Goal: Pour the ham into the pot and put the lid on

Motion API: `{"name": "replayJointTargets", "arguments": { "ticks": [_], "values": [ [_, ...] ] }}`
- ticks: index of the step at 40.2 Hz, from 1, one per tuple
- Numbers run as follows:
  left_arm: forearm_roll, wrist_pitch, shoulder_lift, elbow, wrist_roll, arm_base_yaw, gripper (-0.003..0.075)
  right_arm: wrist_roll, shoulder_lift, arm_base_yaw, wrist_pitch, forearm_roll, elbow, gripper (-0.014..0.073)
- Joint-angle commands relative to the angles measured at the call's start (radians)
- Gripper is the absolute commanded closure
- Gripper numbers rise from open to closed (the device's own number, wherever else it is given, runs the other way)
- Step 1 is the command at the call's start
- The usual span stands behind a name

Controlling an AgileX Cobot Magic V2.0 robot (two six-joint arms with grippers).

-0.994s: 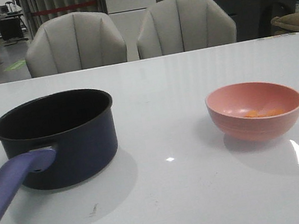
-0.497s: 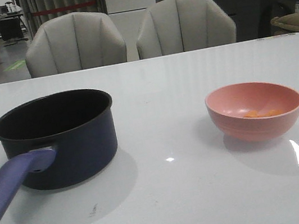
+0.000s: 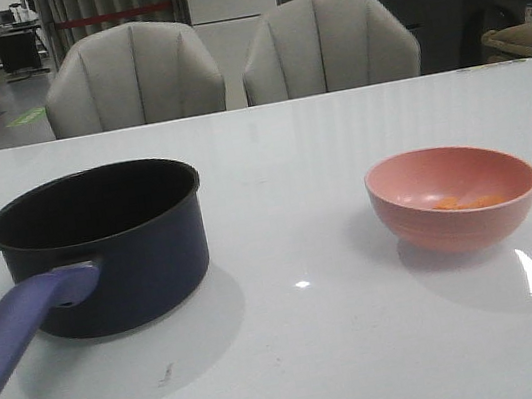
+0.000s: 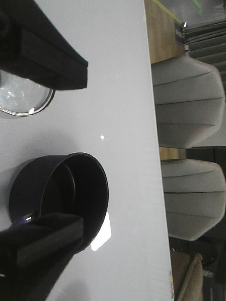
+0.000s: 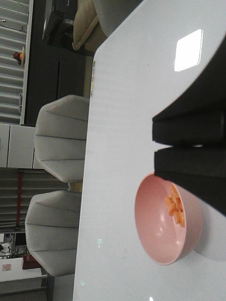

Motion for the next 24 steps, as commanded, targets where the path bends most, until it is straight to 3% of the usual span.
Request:
{"name": "replayJointTargets", "arguments": {
  "ticks": [1,12,20,24],
  "values": [
    [-0.016,-0.148,-0.047,0.028,-0.002,-0.01,0.015,0.0,-0.02,-0.007,-0.08,0.0,-0.005,0.0447],
    [-0.038,-0.222,-0.099,0.089,-0.002,-0.011,0.015,0.0,-0.02,-0.007,-0.088,0.0,-0.005,0.0447],
    [-0.038,-0.207,-0.099,0.089,-0.002,-0.011,0.015,-0.011,-0.02,-0.007,-0.26,-0.001,-0.026,0.0447],
    [-0.038,-0.207,-0.099,0.089,-0.002,-0.011,0.015,-0.011,0.005,-0.007,-0.204,-0.001,-0.102,0.0447]
  ]
}}
